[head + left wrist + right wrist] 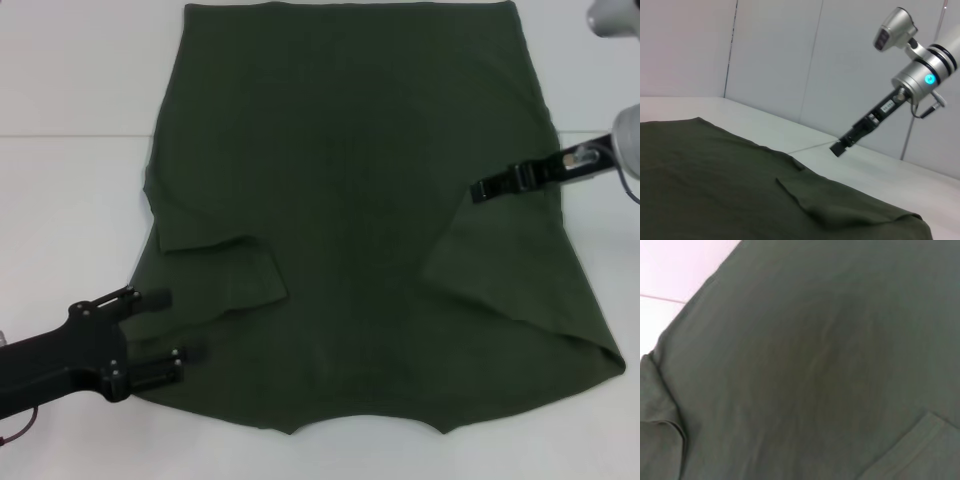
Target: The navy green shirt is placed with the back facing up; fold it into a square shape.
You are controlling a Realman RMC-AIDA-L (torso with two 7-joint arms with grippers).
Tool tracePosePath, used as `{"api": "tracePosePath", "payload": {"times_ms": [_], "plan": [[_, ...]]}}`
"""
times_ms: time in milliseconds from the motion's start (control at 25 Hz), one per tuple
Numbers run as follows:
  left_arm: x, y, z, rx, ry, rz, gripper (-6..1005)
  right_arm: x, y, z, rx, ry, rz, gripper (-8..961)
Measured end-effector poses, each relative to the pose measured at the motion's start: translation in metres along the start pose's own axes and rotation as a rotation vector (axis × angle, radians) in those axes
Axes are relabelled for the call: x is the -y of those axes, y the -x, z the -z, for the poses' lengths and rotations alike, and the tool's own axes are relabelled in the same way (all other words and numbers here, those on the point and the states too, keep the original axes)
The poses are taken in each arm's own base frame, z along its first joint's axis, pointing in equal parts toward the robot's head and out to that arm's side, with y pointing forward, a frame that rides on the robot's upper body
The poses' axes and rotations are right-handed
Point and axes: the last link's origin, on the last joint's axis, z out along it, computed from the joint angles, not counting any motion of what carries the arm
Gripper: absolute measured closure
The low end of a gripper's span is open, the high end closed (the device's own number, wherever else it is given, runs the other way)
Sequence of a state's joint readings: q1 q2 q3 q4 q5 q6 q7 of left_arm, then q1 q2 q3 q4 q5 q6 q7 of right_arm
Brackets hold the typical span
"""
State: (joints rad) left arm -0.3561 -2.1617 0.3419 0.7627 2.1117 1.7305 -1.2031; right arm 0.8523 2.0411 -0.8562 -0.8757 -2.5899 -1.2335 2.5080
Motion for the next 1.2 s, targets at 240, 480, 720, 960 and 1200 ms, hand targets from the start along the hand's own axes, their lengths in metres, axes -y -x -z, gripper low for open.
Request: {"api": "tracePosePath", "payload": {"times_ms": [240, 480, 720, 960, 1200], "plan": [[0.006, -0.008, 0.003, -0.028, -0.02, 0.11, 175, 0.015, -0.031, 0.022, 0.167, 0.218, -0.022, 139], [0.022, -0.019, 0.017, -0.023, -0.064, 0.386, 181, 0.011, -0.101, 0.034, 0.44, 0.385, 0.213, 104], [0.034, -0.028, 0.042, 0.016, -0.148, 0.636, 186, -0.005, -0.142, 0.017, 0.52, 0.411, 0.39, 112], [0.046, -0.026, 0.06, 0.184, -0.262, 0.86, 192, -0.021, -0.172, -0.005, 0.538, 0.434, 0.564, 102], [0.053, -0.027, 0.056, 0.267, -0.306, 0.982, 198, -0.031, -0.185, -0.016, 0.53, 0.446, 0.647, 103]]}}
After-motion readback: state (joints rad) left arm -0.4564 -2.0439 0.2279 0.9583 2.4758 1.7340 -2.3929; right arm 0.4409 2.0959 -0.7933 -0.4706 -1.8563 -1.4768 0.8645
